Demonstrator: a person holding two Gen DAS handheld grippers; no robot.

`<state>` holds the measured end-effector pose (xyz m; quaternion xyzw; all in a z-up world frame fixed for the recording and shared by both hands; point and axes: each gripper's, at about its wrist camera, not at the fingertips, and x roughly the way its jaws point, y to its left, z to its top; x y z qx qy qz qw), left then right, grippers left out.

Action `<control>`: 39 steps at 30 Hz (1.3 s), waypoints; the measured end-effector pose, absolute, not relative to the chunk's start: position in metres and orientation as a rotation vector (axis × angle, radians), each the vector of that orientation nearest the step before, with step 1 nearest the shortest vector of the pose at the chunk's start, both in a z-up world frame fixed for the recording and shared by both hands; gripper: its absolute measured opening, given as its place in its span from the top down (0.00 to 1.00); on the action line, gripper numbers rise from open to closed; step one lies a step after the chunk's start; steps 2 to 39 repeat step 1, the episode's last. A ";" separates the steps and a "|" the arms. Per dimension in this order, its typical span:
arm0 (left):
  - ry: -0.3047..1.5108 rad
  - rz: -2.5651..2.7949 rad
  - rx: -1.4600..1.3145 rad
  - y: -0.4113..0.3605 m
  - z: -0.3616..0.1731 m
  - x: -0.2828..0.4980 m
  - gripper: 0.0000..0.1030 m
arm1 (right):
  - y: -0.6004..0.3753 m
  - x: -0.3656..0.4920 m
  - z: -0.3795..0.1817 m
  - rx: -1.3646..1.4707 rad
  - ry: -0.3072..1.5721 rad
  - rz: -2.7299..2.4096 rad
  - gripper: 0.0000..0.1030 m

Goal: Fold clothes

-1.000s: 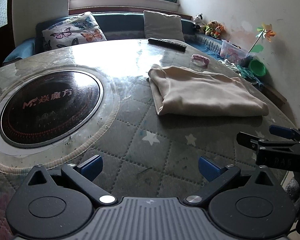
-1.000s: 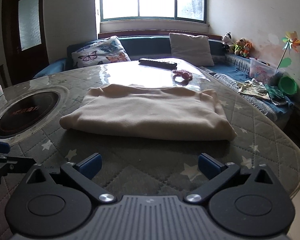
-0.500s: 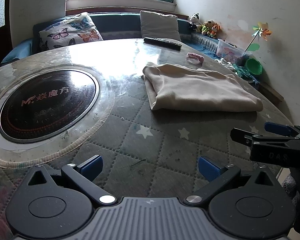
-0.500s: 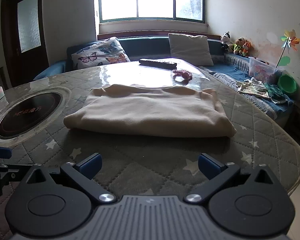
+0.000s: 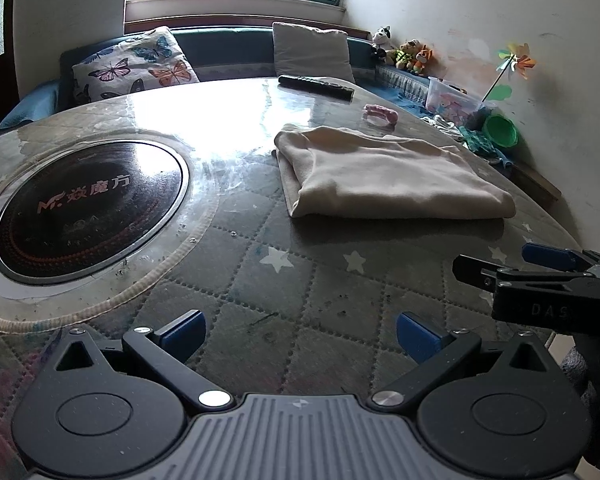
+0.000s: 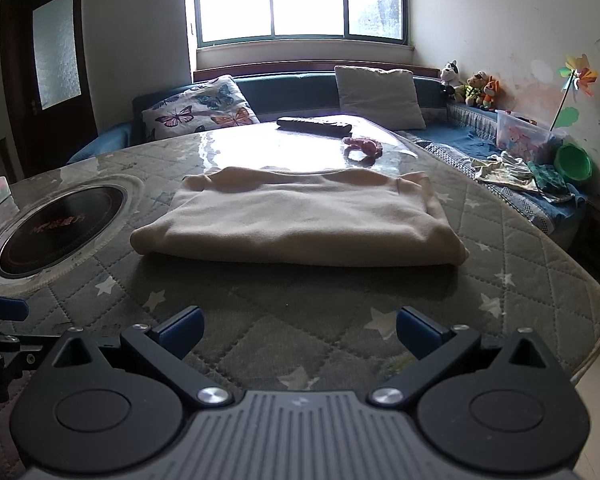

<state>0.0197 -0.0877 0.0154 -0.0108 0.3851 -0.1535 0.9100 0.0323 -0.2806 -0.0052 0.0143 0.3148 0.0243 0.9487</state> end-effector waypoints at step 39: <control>0.796 -0.316 -0.022 -0.088 0.015 0.020 0.00 | -0.281 0.032 -0.005 0.030 0.641 0.049 0.00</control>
